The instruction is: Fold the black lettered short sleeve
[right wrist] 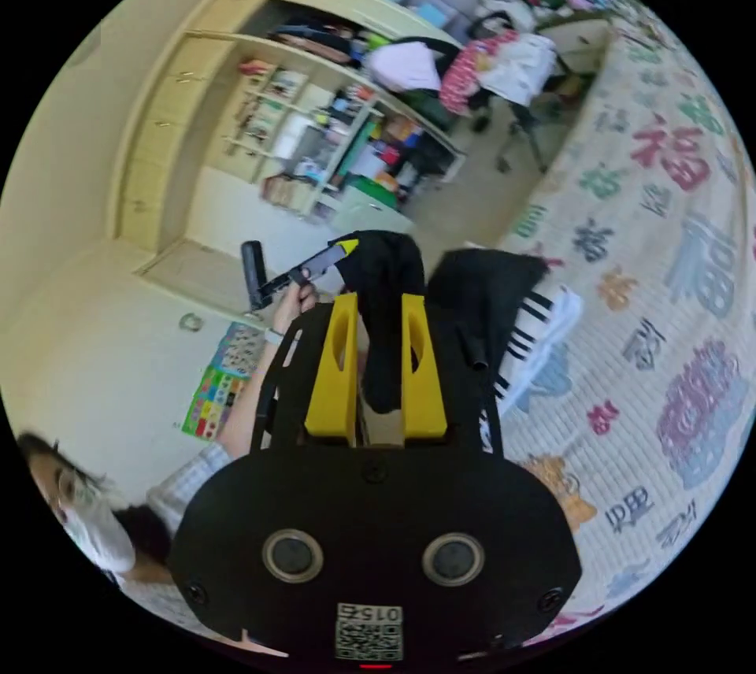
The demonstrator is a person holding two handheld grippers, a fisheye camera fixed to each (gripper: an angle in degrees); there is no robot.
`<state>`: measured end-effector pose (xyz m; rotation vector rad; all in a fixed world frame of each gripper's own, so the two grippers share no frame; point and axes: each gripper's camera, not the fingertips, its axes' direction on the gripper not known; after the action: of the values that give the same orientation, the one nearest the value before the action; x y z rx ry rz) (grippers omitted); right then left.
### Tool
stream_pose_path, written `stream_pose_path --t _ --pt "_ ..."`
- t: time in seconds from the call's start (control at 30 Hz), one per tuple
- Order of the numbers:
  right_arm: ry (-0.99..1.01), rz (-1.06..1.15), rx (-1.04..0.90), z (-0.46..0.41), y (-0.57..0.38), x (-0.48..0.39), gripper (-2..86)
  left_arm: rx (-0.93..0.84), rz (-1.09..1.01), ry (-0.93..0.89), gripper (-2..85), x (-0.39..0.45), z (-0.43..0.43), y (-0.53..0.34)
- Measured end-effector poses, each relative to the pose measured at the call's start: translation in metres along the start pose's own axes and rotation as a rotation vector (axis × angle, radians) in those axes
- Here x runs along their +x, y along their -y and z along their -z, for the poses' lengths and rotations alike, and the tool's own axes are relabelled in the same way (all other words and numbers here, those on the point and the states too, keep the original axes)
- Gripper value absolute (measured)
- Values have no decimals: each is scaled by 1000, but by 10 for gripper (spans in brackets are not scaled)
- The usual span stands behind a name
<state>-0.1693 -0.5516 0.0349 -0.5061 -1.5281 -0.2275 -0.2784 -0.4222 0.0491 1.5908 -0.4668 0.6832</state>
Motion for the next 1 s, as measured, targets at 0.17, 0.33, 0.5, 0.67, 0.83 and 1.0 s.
stream_pose_path --t 0.17,0.33,0.5,0.67,0.83,1.0 --pt "46 60 13 38 -35 25 71 3 4 48 -6 30 -55 -46" --pt "-22 91 144 123 -127 49 58 115 2 -194 -8 76 -47 -136" --pt "-345 -19 322 218 -240 79 57 155 56 -412 -6 120 -42 -219" --pt "-781 -330 382 328 -353 129 78 105 -103 -514 22 208 -44 -225" --pt "-1041 -667 382 430 -449 178 92 5 -383 -608 52 349 -68 -208" --pt "-1083 -964 291 495 -520 233 103 -95 -468 -878 45 485 -141 -249"
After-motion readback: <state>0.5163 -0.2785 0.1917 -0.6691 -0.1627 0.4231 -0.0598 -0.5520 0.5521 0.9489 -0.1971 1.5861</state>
